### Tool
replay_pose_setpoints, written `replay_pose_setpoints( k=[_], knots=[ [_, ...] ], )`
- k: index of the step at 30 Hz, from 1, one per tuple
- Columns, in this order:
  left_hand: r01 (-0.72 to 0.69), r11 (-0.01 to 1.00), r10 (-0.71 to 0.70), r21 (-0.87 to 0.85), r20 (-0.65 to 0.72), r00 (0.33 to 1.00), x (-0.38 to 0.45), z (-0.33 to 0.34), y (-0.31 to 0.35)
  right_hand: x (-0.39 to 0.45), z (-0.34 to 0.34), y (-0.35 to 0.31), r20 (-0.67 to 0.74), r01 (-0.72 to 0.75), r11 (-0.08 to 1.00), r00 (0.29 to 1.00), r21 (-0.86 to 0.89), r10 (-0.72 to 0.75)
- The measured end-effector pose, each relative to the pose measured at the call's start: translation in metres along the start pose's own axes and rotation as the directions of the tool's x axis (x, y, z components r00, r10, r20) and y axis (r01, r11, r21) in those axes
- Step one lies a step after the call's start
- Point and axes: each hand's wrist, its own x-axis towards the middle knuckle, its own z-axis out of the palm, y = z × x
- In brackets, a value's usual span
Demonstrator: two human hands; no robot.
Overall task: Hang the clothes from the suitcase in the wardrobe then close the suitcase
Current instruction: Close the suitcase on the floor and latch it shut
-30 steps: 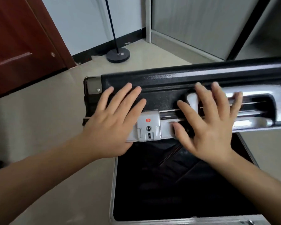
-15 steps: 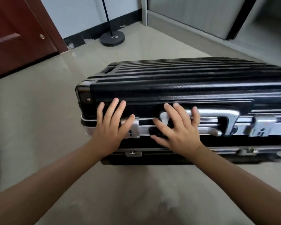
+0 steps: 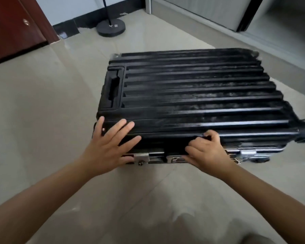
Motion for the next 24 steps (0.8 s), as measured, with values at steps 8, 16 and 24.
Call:
replay_pose_setpoints(
  k=[8, 16, 24],
  knots=[
    [0.187, 0.965, -0.156, -0.186, 0.166, 0.974, 0.022, 0.005, 0.028, -0.010, 0.000, -0.031, 0.132, -0.105, 0.993, 0.985, -0.047, 0.111],
    [0.279, 0.947, -0.268, -0.161, 0.088, 0.959, 0.013, 0.014, 0.019, -0.063, -0.003, -0.040, 0.638, -0.322, 0.937, 0.696, -0.133, 0.330],
    [0.252, 0.954, -0.236, -0.159, 0.117, 0.965, 0.030, 0.010, 0.011, -0.081, 0.012, -0.026, 0.639, -0.303, 0.945, 0.704, -0.124, 0.310]
  ],
)
